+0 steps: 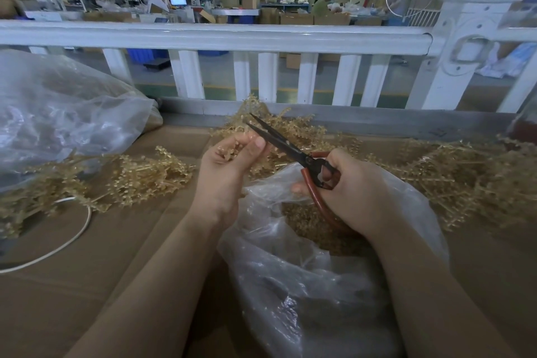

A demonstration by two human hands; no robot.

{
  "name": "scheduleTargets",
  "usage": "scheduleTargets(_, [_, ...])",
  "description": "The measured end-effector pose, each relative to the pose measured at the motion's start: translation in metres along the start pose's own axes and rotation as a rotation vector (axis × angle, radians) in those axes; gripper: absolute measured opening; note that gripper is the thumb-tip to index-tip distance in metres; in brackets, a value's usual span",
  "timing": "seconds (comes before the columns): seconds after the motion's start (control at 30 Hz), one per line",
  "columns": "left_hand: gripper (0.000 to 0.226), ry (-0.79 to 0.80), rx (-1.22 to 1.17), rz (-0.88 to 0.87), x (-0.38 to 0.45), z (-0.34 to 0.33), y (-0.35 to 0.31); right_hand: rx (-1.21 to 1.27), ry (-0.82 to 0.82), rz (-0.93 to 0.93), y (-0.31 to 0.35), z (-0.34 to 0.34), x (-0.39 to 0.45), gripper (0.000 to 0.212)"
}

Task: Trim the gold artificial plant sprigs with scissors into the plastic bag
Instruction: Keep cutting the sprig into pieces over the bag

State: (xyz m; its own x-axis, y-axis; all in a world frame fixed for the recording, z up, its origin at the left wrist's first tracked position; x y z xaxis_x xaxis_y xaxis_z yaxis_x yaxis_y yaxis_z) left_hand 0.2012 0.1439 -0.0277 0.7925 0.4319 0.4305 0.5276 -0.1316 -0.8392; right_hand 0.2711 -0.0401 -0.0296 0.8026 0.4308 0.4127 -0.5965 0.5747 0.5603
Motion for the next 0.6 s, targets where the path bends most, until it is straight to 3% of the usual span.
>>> scheduleTargets(0.13, [0.005, 0.049, 0.051, -0.037, -0.001, -0.008, 0.0, -0.039, -0.032, 0.015, 0.002, 0.004, 0.0, 0.057])
scheduleTargets(0.2, [0.018, 0.083, 0.092, -0.058, -0.002, -0.012, 0.0, -0.069, -0.039, 0.027, 0.002, 0.005, 0.0, 0.059])
scheduleTargets(0.43, [0.004, 0.118, 0.126, -0.082, -0.002, -0.013, -0.003, -0.09, -0.032, 0.038, 0.003, 0.006, 0.0, 0.061])
scheduleTargets(0.6, [0.016, 0.137, 0.095, -0.069, -0.002, -0.015, -0.002, -0.009, -0.028, 0.02, 0.003, 0.004, 0.0, 0.059])
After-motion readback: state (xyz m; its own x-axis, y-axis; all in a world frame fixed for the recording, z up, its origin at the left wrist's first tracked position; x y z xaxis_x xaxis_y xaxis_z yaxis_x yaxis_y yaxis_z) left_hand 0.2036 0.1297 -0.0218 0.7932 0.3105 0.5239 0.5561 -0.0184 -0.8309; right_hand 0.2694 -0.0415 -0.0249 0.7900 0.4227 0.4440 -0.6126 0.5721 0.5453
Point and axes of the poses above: each hand's wrist, its own x-axis towards the middle knuckle, its own z-axis out of the back of the hand, y = z × x, the point moved 10 cm from there along x, towards the middle knuckle, and after that the axes turned 4 degrees about -z, right-handed, at the moved point
